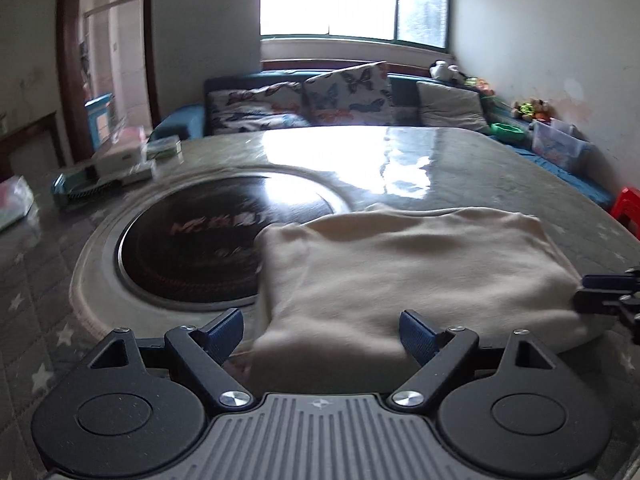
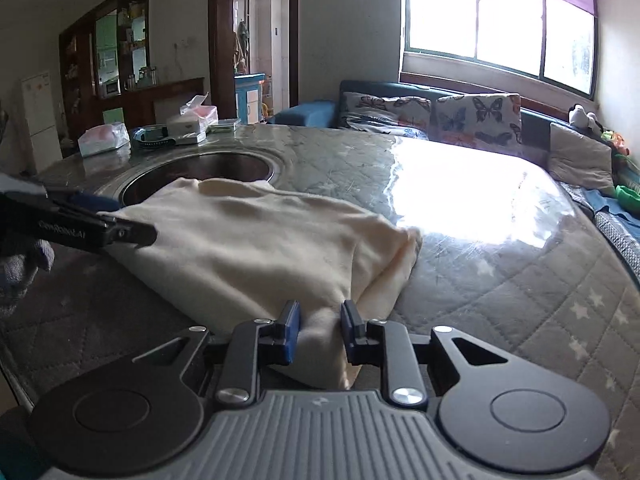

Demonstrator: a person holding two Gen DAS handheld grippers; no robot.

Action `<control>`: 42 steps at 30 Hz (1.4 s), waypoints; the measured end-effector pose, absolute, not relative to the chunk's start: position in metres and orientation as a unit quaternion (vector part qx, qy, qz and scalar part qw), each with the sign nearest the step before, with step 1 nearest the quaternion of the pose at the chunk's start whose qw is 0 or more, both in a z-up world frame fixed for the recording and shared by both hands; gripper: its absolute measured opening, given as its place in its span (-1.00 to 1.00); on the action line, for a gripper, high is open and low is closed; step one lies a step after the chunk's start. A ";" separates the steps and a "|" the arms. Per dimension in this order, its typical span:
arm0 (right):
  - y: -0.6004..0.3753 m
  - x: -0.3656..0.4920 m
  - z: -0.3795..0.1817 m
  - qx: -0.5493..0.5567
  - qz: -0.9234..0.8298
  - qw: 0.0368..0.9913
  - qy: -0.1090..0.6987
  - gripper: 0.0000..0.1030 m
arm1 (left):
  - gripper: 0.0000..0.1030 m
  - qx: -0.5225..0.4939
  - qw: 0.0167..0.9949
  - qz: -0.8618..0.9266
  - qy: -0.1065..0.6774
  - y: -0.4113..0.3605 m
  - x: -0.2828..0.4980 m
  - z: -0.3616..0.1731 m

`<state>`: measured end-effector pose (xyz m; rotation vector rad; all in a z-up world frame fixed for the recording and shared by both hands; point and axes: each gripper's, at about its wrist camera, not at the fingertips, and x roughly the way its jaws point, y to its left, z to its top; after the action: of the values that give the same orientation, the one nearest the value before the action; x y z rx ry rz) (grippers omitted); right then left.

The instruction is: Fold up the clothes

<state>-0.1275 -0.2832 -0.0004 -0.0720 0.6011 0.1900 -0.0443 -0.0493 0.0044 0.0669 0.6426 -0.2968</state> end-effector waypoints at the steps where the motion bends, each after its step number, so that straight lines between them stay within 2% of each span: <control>1: -0.282 -0.128 0.003 -0.042 0.094 0.952 0.290 -0.60 | 0.68 0.023 0.937 -0.141 0.318 -0.045 -0.043 0.003; 6: -0.265 -0.116 0.016 -0.039 0.128 0.954 0.267 -0.54 | 0.66 -0.015 0.935 -0.126 0.331 -0.028 -0.041 0.000; 9: -0.256 -0.105 0.013 -0.033 0.148 0.952 0.267 -0.53 | 0.55 -0.025 0.934 -0.127 0.332 -0.022 -0.044 0.000; 12: -0.249 -0.095 0.002 -0.041 0.156 0.946 0.280 -0.50 | 0.36 -0.031 0.935 -0.128 0.328 -0.019 -0.048 0.001; 13: -0.249 -0.094 0.000 -0.039 0.156 0.946 0.282 -0.49 | 0.22 -0.034 0.935 -0.129 0.328 -0.017 -0.049 0.001; 14: -0.250 -0.093 -0.002 -0.037 0.156 0.945 0.284 -0.49 | 0.00 -0.038 0.935 -0.133 0.328 -0.016 -0.050 0.002; 16: -0.252 -0.093 -0.002 -0.034 0.156 0.944 0.288 -0.48 | -0.21 -0.047 0.931 -0.145 0.330 -0.015 -0.051 0.003; 20: -0.255 -0.093 -0.004 -0.046 0.158 0.942 0.293 -0.46 | -0.48 -0.043 0.929 -0.158 0.331 -0.018 -0.052 0.004; 34: -0.259 -0.122 0.000 -0.098 0.167 0.929 0.316 -0.45 | -0.51 -0.042 0.902 -0.228 0.364 -0.017 -0.079 0.006; 39: -0.264 -0.134 0.011 -0.093 0.171 0.921 0.336 -0.46 | -0.41 -0.028 0.898 -0.245 0.364 -0.016 -0.084 0.012; 42: -0.275 -0.128 0.021 -0.068 0.153 0.932 0.322 -0.46 | -0.32 -0.019 0.904 -0.242 0.351 -0.014 -0.082 0.020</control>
<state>-0.1280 -0.2749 0.0211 -0.1396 0.6583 0.3138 -0.0820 -0.0139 0.0200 -0.0395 0.7254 -0.4997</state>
